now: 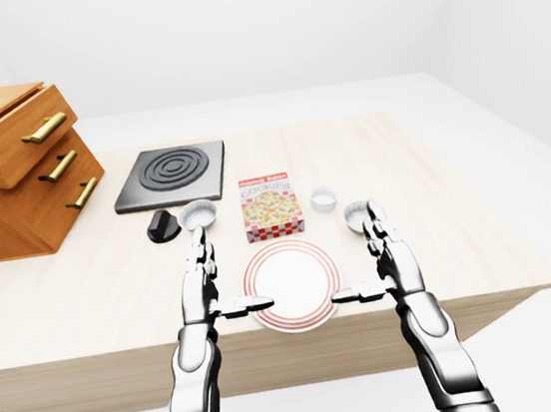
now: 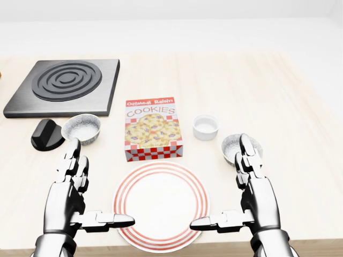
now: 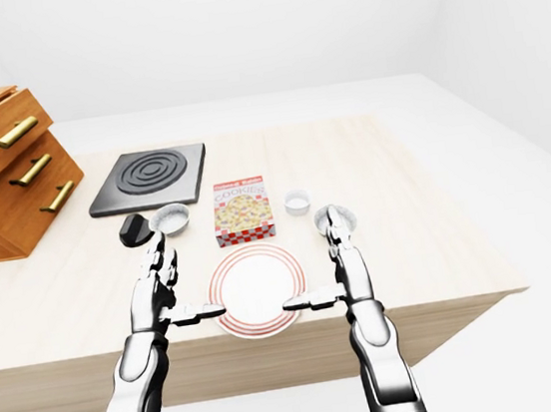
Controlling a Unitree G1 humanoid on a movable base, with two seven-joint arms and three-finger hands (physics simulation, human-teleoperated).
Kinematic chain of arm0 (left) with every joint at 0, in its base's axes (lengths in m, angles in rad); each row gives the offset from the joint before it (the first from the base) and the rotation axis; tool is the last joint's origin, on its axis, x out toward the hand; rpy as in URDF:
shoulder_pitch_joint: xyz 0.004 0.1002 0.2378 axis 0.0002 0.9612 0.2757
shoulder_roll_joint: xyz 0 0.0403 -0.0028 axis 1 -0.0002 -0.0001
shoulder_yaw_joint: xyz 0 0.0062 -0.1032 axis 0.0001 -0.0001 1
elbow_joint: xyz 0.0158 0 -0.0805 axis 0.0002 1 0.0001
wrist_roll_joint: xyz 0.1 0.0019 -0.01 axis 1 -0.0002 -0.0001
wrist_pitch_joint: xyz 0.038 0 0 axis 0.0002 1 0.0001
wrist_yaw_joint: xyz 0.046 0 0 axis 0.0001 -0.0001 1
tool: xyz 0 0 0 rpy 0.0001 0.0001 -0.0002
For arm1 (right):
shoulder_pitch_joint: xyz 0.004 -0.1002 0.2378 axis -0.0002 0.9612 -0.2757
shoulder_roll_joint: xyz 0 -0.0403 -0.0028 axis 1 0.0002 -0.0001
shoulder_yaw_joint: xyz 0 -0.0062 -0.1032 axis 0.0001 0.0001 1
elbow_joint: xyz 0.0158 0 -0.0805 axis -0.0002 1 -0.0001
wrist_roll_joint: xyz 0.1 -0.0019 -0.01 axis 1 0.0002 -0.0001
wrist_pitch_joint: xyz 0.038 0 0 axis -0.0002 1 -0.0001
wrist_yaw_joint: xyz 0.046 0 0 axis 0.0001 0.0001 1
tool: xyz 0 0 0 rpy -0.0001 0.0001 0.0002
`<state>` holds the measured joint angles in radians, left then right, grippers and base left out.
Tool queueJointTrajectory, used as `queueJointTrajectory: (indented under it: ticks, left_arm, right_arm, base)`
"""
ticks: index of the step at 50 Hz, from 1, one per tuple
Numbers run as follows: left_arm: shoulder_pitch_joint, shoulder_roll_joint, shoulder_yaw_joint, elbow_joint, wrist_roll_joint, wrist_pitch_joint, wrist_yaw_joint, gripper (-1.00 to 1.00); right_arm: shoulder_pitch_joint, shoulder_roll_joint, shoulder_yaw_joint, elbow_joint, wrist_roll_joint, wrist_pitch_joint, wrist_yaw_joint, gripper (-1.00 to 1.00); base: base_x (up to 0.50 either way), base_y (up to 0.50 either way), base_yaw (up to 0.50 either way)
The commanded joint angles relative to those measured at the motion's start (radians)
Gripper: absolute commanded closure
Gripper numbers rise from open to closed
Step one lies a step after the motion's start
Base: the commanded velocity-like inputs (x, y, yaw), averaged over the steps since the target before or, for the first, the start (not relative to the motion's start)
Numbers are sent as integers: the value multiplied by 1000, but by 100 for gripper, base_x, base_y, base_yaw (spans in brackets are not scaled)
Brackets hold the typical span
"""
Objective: Pick the akita bowl next to the plate and place it on the plate.
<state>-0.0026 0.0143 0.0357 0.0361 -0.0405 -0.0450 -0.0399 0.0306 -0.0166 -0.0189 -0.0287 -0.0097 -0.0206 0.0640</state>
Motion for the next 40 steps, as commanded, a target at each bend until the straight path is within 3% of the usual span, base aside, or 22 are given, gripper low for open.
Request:
queueJointTrajectory:
  ticks: [1,11,13,20,23,26,30,40]
  left_arm:
    - [-3,1,4,14,-11,-8,-1,-100]
    - [-6,2,4,9,-13,1,-1,-100]
    - [-6,2,5,11,-13,-1,0,-100]
    - [-3,1,4,11,-13,0,0,-100]
    - [-3,1,5,17,-14,-6,0,-100]
    - [-2,1,4,3,-14,7,2,-100]
    - [-3,2,5,15,-14,-4,1,-100]
    - [-6,2,6,13,-15,-1,2,-100]
  right_arm:
    - [6,1,3,-12,-8,-11,8,-100]
    - [8,3,3,-12,-4,-18,11,-100]
    - [11,3,4,-32,-2,1,10,-100]
    - [17,3,8,-27,-5,-12,13,-100]
    - [19,3,8,-37,-4,0,13,-100]
    - [18,3,6,-23,-5,-23,12,-100]
    - [17,4,5,-22,-5,-22,11,-100]
    - [16,3,6,-29,-4,-17,11,-100]
  base:
    - [18,0,0]
    - [22,0,0]
    - [23,0,0]
    - [23,0,0]
    - [0,0,0]
    - [0,0,0]
    - [0,0,0]
    - [0,0,0]
